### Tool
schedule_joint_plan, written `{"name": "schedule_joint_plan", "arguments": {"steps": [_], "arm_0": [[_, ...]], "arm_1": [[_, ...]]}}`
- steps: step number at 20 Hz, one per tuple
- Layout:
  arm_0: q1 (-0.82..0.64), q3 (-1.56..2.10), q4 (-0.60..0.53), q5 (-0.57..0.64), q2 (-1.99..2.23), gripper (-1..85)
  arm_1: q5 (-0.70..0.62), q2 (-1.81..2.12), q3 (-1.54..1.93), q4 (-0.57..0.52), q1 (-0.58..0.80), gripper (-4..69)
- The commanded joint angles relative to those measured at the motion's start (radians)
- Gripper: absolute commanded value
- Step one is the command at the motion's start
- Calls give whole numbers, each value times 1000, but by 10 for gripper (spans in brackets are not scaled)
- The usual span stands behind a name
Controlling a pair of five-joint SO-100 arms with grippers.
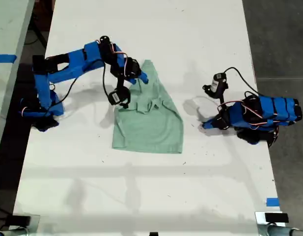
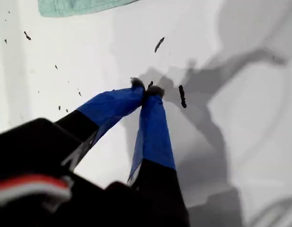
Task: Fold t shirt
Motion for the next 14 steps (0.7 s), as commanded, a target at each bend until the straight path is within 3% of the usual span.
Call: {"name": "schedule_joint_plan", "arguments": {"steps": [1, 3, 5, 7, 8, 9, 10, 12, 14], "arm_0": [[-40, 143, 23, -60, 324, 137], [-67, 437, -17, -147, 568, 115], [-69, 861, -135, -293, 894, -1], [60, 1419, -451, -445, 1447, -2], [110, 1692, -540, -509, 1782, -2], [123, 1896, -471, -551, 2114, -2], [121, 1939, -390, -595, 2137, -2], [123, 1974, -446, -540, 2062, -2], [60, 2029, -411, -494, 2135, -2]], "arm_1": [[-14, 14, 57, -29, -2, 21], [-14, 14, 57, -29, -2, 21], [-14, 14, 57, -29, -2, 21], [-14, 14, 57, -29, -2, 21], [-14, 14, 57, -29, -2, 21], [-14, 14, 57, -29, -2, 21], [-15, 14, 57, -29, 0, 20], [-14, 14, 58, -29, -2, 19], [-14, 14, 58, -29, 2, 19]]}}
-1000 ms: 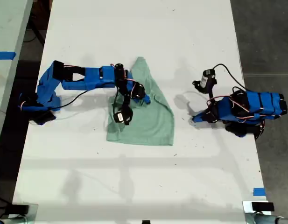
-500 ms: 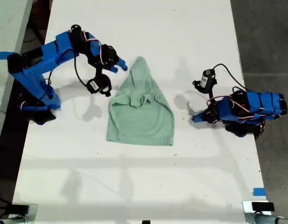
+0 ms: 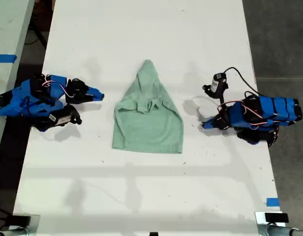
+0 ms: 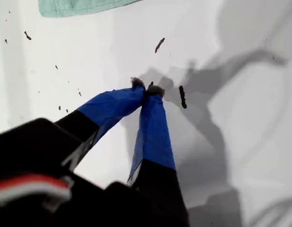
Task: Fold t shirt
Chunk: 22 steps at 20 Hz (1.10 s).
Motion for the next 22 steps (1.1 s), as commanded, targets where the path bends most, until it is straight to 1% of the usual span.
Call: {"name": "schedule_joint_plan", "arguments": {"steps": [1, 2, 3, 6, 7, 8, 9, 10, 11, 12, 16, 19, 22], "arm_0": [[-89, 48, 34, 51, 40, -2], [-114, 64, 54, 77, 37, -2], [-110, 71, 51, 86, 37, -2], [-97, 69, 51, 86, 37, 1], [-87, 69, 51, 86, 37, 26], [-69, 69, 51, 87, 37, 26], [-43, 67, 52, 81, 38, 13], [5, 67, 52, 81, 38, 48], [75, 67, 54, 80, 38, 51], [120, 67, 60, 44, 38, 51], [275, 66, 60, 44, 38, 106], [353, 66, 60, 44, 38, 111], [399, 66, 60, 44, 38, 111]], "arm_1": [[-12, 14, 58, -26, 2, 19], [-12, 14, 58, -26, 2, 19], [-12, 14, 58, -26, 2, 19], [-12, 14, 58, -26, 2, 19], [-12, 14, 58, -26, 2, 19], [-12, 14, 58, -26, 2, 19], [-12, 14, 58, -26, 2, 19], [-12, 14, 58, -26, 2, 19], [-12, 14, 58, -26, 2, 19], [-12, 14, 58, -26, 2, 19], [-12, 14, 58, -26, 2, 19], [-12, 14, 58, -26, 2, 19], [-12, 14, 58, -26, 2, 19]]}}
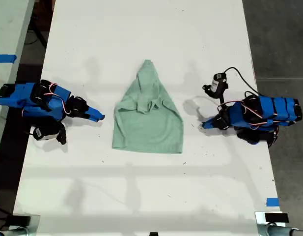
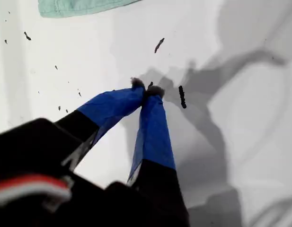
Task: Fold t shirt
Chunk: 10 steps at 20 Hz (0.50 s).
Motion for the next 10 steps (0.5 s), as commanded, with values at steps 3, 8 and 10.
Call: {"name": "schedule_joint_plan", "arguments": {"steps": [3, 8, 10], "arm_0": [[48, 8, 3, -15, 9, 111], [48, 8, 3, -15, 9, 111], [48, 8, 3, -15, 9, 111]], "arm_1": [[-12, 14, 58, -26, 0, 19], [-12, 14, 58, -26, 0, 19], [-12, 14, 58, -26, 0, 19]]}}
